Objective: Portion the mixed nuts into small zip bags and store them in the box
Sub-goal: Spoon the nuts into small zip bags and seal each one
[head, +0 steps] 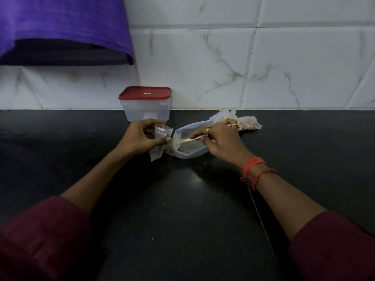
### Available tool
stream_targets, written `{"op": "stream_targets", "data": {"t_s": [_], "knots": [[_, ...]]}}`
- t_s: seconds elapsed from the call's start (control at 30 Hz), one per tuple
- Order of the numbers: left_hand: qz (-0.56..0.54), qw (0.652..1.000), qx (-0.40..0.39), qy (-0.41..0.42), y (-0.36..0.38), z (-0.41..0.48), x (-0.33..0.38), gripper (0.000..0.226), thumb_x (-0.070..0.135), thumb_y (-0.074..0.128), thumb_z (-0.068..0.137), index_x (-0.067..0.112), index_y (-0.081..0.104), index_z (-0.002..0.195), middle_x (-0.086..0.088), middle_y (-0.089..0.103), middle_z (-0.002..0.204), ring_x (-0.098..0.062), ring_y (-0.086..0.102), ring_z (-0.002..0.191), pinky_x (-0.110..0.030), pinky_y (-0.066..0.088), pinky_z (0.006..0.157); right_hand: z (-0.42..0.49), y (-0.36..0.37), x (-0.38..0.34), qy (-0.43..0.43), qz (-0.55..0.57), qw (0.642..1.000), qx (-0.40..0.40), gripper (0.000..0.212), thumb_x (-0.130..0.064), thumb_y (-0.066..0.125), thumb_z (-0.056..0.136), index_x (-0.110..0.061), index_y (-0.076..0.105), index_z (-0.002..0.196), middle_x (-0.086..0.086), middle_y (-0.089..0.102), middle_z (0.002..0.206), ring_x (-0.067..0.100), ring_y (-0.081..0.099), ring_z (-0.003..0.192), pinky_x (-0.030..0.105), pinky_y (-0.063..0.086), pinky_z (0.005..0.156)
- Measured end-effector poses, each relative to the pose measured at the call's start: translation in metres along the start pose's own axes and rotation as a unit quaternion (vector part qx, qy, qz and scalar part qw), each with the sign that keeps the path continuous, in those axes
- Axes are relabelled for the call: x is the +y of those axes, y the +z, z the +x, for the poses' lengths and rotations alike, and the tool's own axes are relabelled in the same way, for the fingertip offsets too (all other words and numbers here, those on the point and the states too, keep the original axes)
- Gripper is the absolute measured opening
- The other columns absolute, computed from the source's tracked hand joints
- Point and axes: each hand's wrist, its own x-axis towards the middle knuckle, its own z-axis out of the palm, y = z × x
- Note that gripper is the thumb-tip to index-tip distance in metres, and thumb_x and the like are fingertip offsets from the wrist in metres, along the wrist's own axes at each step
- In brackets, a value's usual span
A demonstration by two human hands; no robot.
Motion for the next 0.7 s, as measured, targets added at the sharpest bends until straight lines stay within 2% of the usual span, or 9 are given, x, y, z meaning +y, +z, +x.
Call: {"op": "stream_targets", "data": {"t_s": [0.1,0.2,0.33,0.47,0.57,0.7], "knots": [[0.009,1.0,-0.001,-0.001,-0.0002,0.0,-0.0004,0.058,0.033,0.082,0.074,0.031,0.058,0.127,0.01,0.06,0.117,-0.004,0.059,0.1,-0.016,0.048,0.08,-0.0007,-0.0037,0.0003,0.016,0.018,0.999,0.042,0.026,-0.018,0.059,0.091,-0.036,0.076,0.098,-0.024,0.045,0.058,0.006,0.052,0.072,0.035,0.024,0.093],[0.018,1.0,-0.01,-0.006,-0.0002,-0.0008,0.0013,0.063,0.032,0.083,0.072,0.026,0.058,0.13,0.01,0.059,0.116,-0.004,0.059,0.1,-0.02,0.051,0.084,-0.0017,-0.0049,0.0007,0.024,0.018,0.997,0.077,0.02,-0.021,0.062,0.091,-0.034,0.077,0.092,-0.03,0.041,0.059,0.001,0.046,0.068,0.042,0.029,0.095],[0.047,0.997,-0.069,-0.003,-0.0011,-0.0017,0.0055,0.064,0.028,0.085,0.069,0.029,0.059,0.128,0.013,0.057,0.12,0.002,0.056,0.098,-0.018,0.05,0.082,-0.0021,-0.0018,-0.0001,0.022,0.04,0.998,0.033,0.026,-0.021,0.06,0.091,-0.039,0.076,0.099,-0.03,0.044,0.06,-0.002,0.048,0.066,0.045,0.031,0.098],[0.065,0.993,-0.096,0.004,-0.001,-0.0036,0.0035,0.069,0.03,0.087,0.068,0.034,0.056,0.129,0.011,0.059,0.127,-0.006,0.057,0.11,-0.03,0.053,0.093,-0.0023,-0.0021,-0.0004,0.028,0.059,0.997,0.036,0.027,-0.026,0.055,0.088,-0.038,0.077,0.095,-0.03,0.047,0.058,0.0,0.051,0.067,0.044,0.03,0.097],[0.078,0.99,-0.12,0.011,0.0006,-0.0044,0.0038,0.074,0.025,0.088,0.068,0.031,0.053,0.134,0.011,0.057,0.127,-0.007,0.056,0.112,-0.026,0.05,0.094,-0.0014,-0.0034,0.0012,0.043,0.062,0.994,0.074,0.025,-0.028,0.053,0.086,-0.034,0.078,0.087,-0.026,0.048,0.055,-0.002,0.048,0.064,0.043,0.03,0.096],[0.099,0.988,-0.118,0.019,0.005,-0.0056,0.0031,0.072,0.021,0.086,0.071,0.032,0.051,0.133,0.011,0.056,0.128,-0.006,0.056,0.11,-0.016,0.047,0.085,-0.0012,-0.0032,0.0026,0.06,0.058,0.992,0.094,0.026,-0.028,0.05,0.085,-0.034,0.075,0.079,-0.019,0.053,0.054,0.0,0.044,0.064,0.042,0.03,0.095]]}}
